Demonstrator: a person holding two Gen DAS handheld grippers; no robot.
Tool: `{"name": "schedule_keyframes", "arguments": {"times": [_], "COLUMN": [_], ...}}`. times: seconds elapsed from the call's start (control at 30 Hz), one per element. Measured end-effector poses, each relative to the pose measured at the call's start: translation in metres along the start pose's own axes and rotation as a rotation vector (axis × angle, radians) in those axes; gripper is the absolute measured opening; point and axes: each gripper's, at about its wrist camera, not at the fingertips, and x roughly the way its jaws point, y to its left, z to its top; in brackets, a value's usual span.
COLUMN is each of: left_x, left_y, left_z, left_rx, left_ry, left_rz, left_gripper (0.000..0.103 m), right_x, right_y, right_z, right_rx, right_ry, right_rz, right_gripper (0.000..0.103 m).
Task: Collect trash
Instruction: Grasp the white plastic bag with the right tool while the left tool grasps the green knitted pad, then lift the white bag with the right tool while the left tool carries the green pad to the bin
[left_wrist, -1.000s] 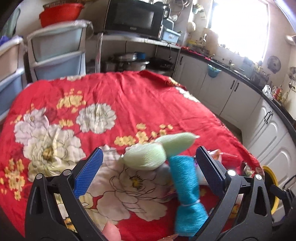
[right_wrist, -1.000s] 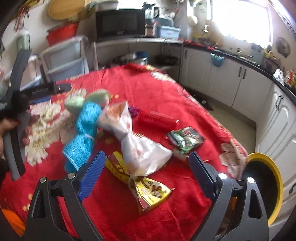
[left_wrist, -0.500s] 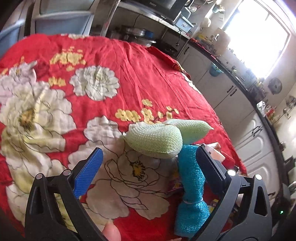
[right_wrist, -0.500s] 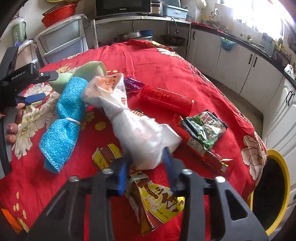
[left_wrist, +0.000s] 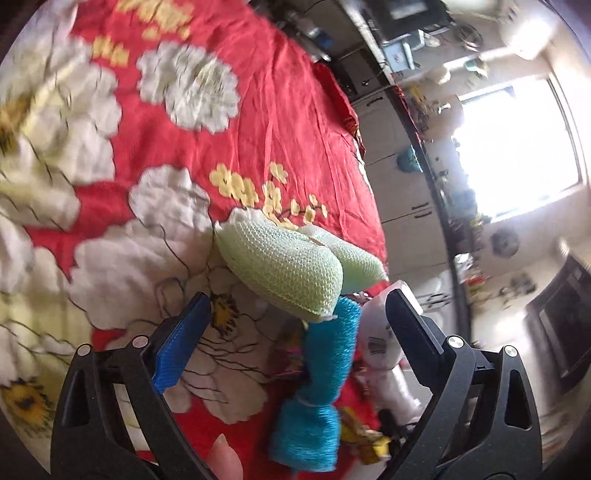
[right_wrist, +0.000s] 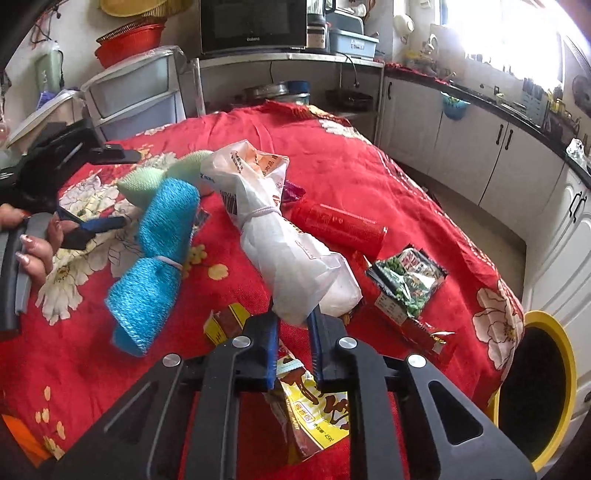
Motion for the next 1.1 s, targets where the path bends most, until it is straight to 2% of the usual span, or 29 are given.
{"name": "schedule_keyframes", "arguments": {"times": [0.07,0.17,0.23,0.33,0.47,0.7,0.9,1.1], "left_x": [0.005,0.013,0.015,0.015,0.007,-0.015,-0.04,-0.049], "left_y": [0.005,0.012,0.014,0.015,0.009,-0.021,-0.052,-0.085], "left_z": [0.003,0.004,0.004,0.004,0.005,0.007,-0.004,-0.02], "left_rx": [-0.07,-0.156,-0.179,-0.19,-0.144,0.005,0.162,0.282], "left_ry": [0.028,0.056,0.059,0.051,0.028,-0.049,-0.118,-0.148], "left_rz": [-0.029,-0.052,-0.056,-0.066,-0.062,-0.014,0.033,0.039], "left_gripper": [0.083,0.067,0.048,0.037,0.032,0.028,0.028,0.028], "right_x": [-0.004,-0.014,-0.019,-0.029,-0.039,-0.052,-0.06,-0.073], "right_y": [0.001,0.003,0.004,0.004,0.004,0.001,-0.002,-0.007], "right_z": [0.001,0.003,0.004,0.003,0.003,0.002,0.003,0.003], "right_rx": [0.0,-0.007,-0.007,-0.01,-0.015,-0.018,-0.002,0.01], "right_ry": [-0.011,-0.035,-0.047,-0.066,-0.084,-0.121,-0.135,-0.166], "right_rz": [0.003,0.008,0.011,0.011,0.004,-0.002,0.006,-0.005], "right_gripper": [0.013,0.013,0.013,0.013,0.013,0.013,0.012,0.01]}}
